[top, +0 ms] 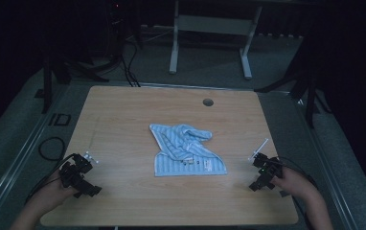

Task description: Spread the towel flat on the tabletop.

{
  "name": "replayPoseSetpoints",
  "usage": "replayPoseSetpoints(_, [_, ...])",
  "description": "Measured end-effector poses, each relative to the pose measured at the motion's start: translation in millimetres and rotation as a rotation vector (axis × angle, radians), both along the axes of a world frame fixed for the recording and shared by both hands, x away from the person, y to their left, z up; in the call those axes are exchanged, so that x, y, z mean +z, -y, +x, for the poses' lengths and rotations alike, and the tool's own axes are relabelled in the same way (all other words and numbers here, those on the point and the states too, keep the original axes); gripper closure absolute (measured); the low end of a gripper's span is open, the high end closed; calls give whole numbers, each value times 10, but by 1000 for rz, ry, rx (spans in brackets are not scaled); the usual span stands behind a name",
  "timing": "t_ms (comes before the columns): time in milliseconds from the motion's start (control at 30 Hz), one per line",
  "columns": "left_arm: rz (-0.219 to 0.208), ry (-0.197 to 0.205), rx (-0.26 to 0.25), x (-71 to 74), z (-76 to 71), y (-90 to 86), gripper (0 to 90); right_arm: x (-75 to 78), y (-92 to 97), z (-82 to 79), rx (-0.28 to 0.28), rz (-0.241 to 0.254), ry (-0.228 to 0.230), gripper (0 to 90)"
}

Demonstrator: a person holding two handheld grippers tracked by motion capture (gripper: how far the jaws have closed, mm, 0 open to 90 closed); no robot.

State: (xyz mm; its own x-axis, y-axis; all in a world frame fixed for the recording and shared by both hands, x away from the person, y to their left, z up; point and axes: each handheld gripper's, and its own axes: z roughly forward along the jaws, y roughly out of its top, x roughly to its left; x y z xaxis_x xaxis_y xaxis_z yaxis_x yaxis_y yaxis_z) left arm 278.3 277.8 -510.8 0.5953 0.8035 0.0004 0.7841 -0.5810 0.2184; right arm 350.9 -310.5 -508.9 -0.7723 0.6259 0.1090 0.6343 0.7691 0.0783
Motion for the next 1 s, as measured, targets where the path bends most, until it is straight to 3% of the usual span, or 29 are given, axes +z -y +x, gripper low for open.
replayPoseSetpoints(67, [26, 4, 19, 4, 30, 11, 44, 4, -4, 13, -19, 18, -10, 143])
replayPoseSetpoints(100, [12, -4, 19, 16, 44, 15, 44, 8, 4, 16, -26, 38, -28, 142])
replayPoseSetpoints(133, [12, -4, 19, 16, 44, 15, 44, 8, 4, 16, -26, 38, -28, 142])
replayPoseSetpoints(167, [-8, -10, 20, 40, 70, 54, 44, 19, 17, 19, -19, 70, -22, 133])
replayPoseSetpoints(233, [-17, 3, 5, 61, 95, 130, 52, 19, 16, 37, -41, 71, -12, 136])
replayPoseSetpoints(333, [-26, 8, -16, 66, 140, 219, 53, 4, -38, 59, -22, 44, 21, 143])
replayPoseSetpoints(433, [-7, 33, -51, 34, 223, 463, 122, 10, -115, 93, 18, 23, 41, 227])
replayPoseSetpoints(500, [-15, 30, -61, 22, 244, 521, 122, 11, -143, 109, 34, 23, 43, 242])
replayPoseSetpoints(533, [-20, 24, -96, -1, 282, 623, 128, 18, -200, 134, 70, 24, 67, 313])
replayPoseSetpoints(600, [-22, 20, -119, -22, 322, 717, 145, 27, -253, 173, 89, 20, 75, 370])
replayPoseSetpoints(733, [-33, 28, -142, -32, 405, 897, 153, 68, -380, 230, 142, 33, 89, 447])
replayPoseSetpoints(800, [-39, 38, -155, -18, 441, 980, 205, 97, -448, 270, 162, 46, 112, 479])
replayPoseSetpoints(933, [-43, 54, -168, 6, 495, 1093, 207, 137, -539, 342, 173, 59, 127, 543])
replayPoseSetpoints(1000, [-51, 63, -173, 26, 531, 1159, 285, 155, -630, 419, 182, 70, 110, 578])
